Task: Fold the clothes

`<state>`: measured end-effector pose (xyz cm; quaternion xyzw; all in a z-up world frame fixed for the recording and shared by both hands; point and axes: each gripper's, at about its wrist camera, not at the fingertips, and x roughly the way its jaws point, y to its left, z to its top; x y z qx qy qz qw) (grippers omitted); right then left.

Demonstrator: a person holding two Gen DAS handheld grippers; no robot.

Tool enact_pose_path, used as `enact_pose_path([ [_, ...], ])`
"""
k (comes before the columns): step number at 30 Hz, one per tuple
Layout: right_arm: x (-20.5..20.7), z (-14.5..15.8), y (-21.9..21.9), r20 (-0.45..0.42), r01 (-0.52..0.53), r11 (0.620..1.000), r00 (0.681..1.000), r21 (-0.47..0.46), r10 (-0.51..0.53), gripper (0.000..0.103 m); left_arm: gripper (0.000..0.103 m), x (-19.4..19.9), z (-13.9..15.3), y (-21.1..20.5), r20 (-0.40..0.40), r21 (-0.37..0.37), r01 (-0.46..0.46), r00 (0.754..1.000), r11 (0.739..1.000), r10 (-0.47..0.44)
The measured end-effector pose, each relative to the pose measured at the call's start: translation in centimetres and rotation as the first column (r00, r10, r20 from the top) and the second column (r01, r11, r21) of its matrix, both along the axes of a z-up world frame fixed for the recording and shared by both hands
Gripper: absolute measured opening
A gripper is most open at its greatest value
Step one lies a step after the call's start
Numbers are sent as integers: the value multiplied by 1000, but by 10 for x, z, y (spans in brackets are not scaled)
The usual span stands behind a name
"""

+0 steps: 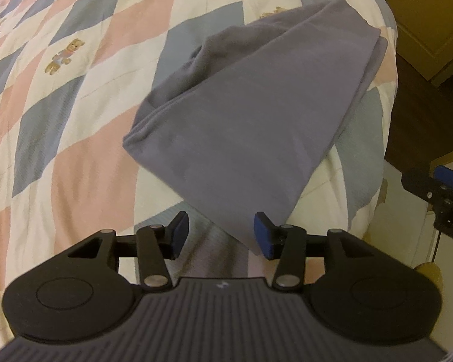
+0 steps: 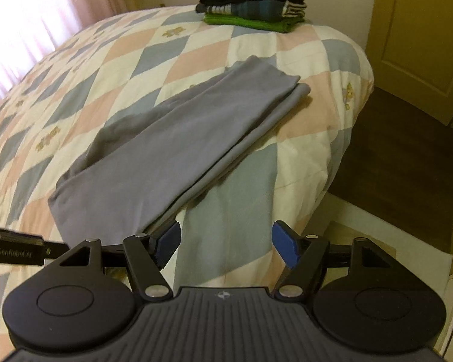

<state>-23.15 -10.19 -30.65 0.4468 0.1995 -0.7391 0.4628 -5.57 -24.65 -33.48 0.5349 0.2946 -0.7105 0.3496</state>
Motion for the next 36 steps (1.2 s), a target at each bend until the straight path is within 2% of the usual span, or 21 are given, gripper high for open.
enact_pose_path([
  [19, 11, -7, -7, 9, -21, 1000, 1000, 23, 20, 71, 46, 12, -9, -9, 4, 17, -21, 1000, 1000, 21],
  [26, 13, -14, -9, 14, -23, 998, 1000, 52, 22, 72, 47, 18, -14, -7, -8, 23, -2, 1000, 1000, 2],
  [30, 16, -17, -8, 12, -34, 997, 999, 66, 33, 74, 48, 35, -14, -3, -59, -25, 61, 996, 998, -62],
  [33, 25, -20, -7, -7, -69, 995, 998, 78, 69, 74, 48, 49, -17, 1, -47, -110, 146, 987, 983, -152],
  [35, 36, -23, -7, -24, -114, 990, 993, 85, 116, 74, 48, 55, -20, 6, 14, -206, 245, 969, 947, -248],
  [36, 43, -24, -7, -44, -149, 985, 987, 86, 153, 74, 48, 57, -22, 10, 60, -259, 312, 950, 914, -307],
])
